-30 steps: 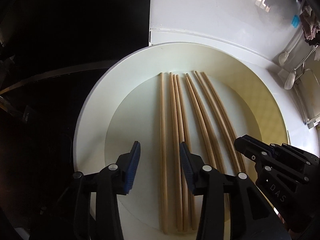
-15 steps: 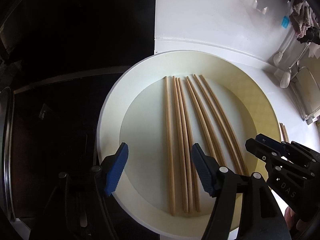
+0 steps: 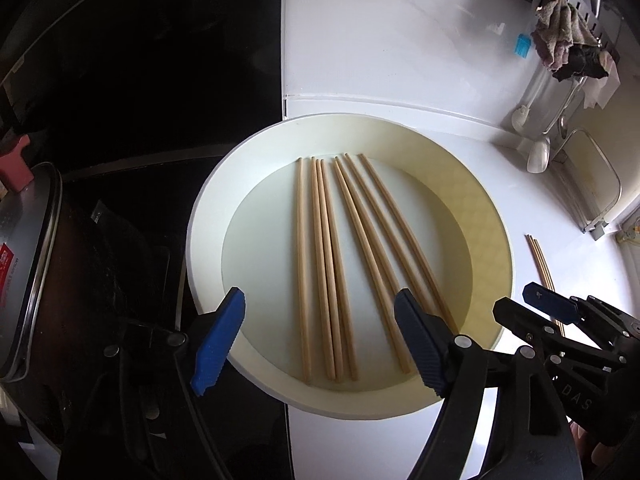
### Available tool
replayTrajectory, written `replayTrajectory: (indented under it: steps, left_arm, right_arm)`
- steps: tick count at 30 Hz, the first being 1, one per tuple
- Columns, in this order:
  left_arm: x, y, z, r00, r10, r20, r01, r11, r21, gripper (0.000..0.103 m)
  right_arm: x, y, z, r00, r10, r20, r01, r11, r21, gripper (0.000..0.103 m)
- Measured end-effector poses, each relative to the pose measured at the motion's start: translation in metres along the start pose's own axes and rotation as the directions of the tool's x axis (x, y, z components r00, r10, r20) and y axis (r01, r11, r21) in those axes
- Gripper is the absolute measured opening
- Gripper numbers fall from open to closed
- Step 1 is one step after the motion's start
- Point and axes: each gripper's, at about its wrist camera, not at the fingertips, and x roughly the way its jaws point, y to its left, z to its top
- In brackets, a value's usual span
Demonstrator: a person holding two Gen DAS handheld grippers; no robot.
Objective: Organize utensils
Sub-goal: 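Withdraw both open tools from the basin toward the remaining chopsticks, then position both open tools over the chopstick bundle on the counter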
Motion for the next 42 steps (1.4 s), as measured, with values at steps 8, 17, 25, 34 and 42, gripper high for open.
replayTrajectory:
  steps: [8,17,25,34,42]
  left_arm:
    - [-0.010,-0.030,-0.013,1.000,-0.020,0.003,0.020,1.000,-0.011,0.081]
    - [-0.020,-0.105,-0.029,0.999,-0.035,0.011,0.035,0.999,0.012,0.086]
    - [-0.029,-0.178,-0.052,0.998,-0.058,0.017,0.058,0.998,0.031,0.089]
    - [-0.022,-0.233,-0.081,1.000,-0.006,-0.029,0.007,1.000,0.028,0.090]
    - [-0.004,-0.246,-0.087,1.000,-0.012,-0.012,0.013,1.000,0.018,0.093]
  right_arm:
    - [-0.026,-0.033,-0.021,1.000,-0.023,0.008,0.023,1.000,0.008,0.049]
    - [-0.056,-0.116,-0.054,0.999,-0.043,0.021,0.041,0.998,0.049,0.054]
    - [-0.072,-0.198,-0.088,0.996,-0.086,0.033,0.085,0.996,0.030,0.056]
    - [-0.060,-0.255,-0.110,0.996,-0.073,0.050,0.073,0.997,0.006,0.058]
    - [-0.042,-0.265,-0.113,0.995,-0.048,0.087,0.043,0.998,0.056,0.058]
